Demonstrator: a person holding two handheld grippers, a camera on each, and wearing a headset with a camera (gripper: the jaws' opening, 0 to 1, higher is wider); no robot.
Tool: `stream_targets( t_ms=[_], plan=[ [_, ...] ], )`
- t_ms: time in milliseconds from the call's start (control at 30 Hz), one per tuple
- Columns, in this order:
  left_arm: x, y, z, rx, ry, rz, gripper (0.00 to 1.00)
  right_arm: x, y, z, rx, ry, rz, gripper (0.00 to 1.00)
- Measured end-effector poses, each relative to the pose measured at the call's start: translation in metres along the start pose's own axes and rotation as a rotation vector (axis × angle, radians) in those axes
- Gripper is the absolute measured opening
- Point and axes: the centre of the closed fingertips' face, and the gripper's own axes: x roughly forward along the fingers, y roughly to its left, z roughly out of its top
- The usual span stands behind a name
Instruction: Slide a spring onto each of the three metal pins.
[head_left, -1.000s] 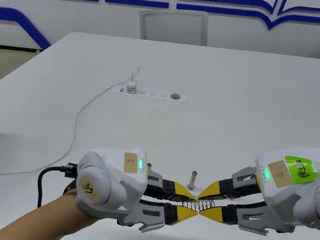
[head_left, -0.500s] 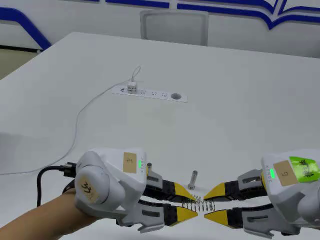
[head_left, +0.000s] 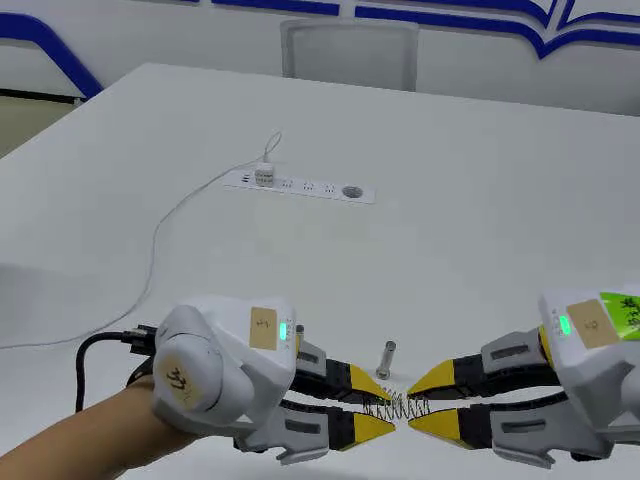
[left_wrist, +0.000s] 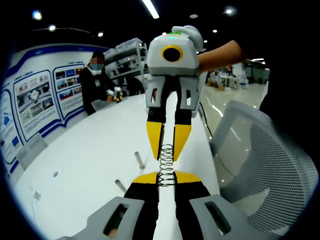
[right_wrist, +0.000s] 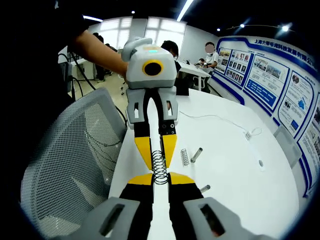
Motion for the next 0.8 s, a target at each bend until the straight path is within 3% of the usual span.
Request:
stream_targets(
  t_ms=[400, 500, 800],
  plan=[
    [-0.001, 0.000, -0.002, -0.010, 0.005, 0.006, 0.10, 0.001, 0.003, 0.013, 0.061, -0.071, 0.015, 0.11],
    [-0.002, -0.001, -0.002, -0.047, -0.007, 0.006, 0.10, 0.001, 0.003, 0.017, 0.079, -0.093, 0.016, 0.11],
    [-0.002, -0.002, -0.003, -0.037, -0.003, 0.013, 0.10, 0.003, 0.004, 0.025, 0.110, -0.129, 0.019, 0.11]
  ],
)
